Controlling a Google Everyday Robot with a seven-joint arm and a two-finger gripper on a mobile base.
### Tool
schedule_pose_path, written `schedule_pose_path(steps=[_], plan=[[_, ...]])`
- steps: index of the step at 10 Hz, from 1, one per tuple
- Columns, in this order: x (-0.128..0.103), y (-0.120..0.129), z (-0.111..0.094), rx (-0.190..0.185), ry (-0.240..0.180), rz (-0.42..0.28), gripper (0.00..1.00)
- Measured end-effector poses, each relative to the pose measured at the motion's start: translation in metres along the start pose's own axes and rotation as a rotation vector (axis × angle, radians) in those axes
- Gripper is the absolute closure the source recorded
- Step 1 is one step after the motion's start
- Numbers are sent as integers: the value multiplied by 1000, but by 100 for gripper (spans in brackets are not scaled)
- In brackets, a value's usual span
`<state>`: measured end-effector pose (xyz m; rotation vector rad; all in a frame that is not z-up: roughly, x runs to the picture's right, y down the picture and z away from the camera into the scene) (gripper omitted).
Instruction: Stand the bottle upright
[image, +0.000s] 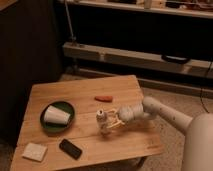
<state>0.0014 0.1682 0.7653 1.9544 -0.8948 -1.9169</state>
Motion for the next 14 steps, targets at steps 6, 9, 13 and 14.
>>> schedule_pose_path(steps=[6, 9, 13, 14], plan=[[-6, 1, 0, 16, -22, 42, 43], [-7, 2, -1, 8, -43, 56, 37], [-9, 3, -5, -14, -79, 56, 37], [-10, 3, -6, -19, -85, 58, 37]])
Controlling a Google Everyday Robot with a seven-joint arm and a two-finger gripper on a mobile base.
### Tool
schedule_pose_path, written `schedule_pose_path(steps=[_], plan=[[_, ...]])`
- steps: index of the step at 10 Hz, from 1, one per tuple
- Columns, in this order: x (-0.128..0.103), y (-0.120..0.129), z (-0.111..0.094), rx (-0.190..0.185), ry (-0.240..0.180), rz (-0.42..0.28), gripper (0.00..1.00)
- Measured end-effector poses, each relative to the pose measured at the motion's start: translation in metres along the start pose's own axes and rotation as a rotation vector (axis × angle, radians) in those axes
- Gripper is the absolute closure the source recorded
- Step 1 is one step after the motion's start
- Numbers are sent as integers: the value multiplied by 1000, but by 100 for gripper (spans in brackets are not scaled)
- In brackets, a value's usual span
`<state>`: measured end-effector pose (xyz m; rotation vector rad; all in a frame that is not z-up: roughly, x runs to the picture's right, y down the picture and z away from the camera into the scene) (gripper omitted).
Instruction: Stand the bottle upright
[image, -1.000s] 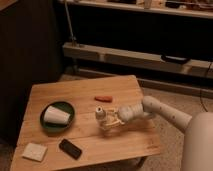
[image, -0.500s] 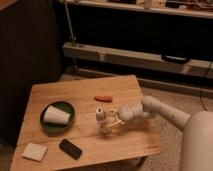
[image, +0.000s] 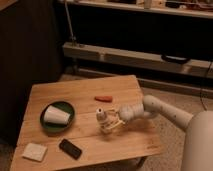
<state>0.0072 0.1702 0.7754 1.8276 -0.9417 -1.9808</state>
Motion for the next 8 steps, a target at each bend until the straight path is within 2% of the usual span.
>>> schedule_pose_path(steps=[1, 4, 5, 6, 7, 8], plan=[[0, 1, -2, -8, -8, 1, 37], [3, 0, -10, -46, -70, -14, 37], [14, -1, -21, -108, -129, -53, 37], [18, -3, -27, -137, -148, -65, 35], [25, -4, -30, -158, -159, -72, 28], [26, -4, -26, -139, -137, -61, 17]])
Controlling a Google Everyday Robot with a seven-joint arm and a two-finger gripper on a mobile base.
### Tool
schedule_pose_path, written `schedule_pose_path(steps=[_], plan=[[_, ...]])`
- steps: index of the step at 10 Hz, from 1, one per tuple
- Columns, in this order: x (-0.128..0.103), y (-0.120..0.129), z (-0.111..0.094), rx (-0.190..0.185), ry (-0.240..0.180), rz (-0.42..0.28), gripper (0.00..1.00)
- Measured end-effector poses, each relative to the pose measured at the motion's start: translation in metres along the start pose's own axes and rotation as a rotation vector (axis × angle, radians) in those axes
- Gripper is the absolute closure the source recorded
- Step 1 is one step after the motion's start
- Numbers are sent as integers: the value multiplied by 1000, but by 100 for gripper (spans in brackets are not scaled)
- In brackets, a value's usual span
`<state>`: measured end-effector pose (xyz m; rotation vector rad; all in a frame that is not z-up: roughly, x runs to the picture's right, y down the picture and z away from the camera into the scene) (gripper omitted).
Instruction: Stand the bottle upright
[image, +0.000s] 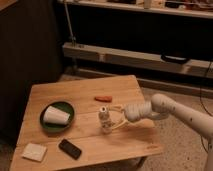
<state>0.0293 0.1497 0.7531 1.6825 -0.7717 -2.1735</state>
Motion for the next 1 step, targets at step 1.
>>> schedule_pose_path(steps=[1], plan=[[-3, 1, 5, 28, 13, 6, 7]])
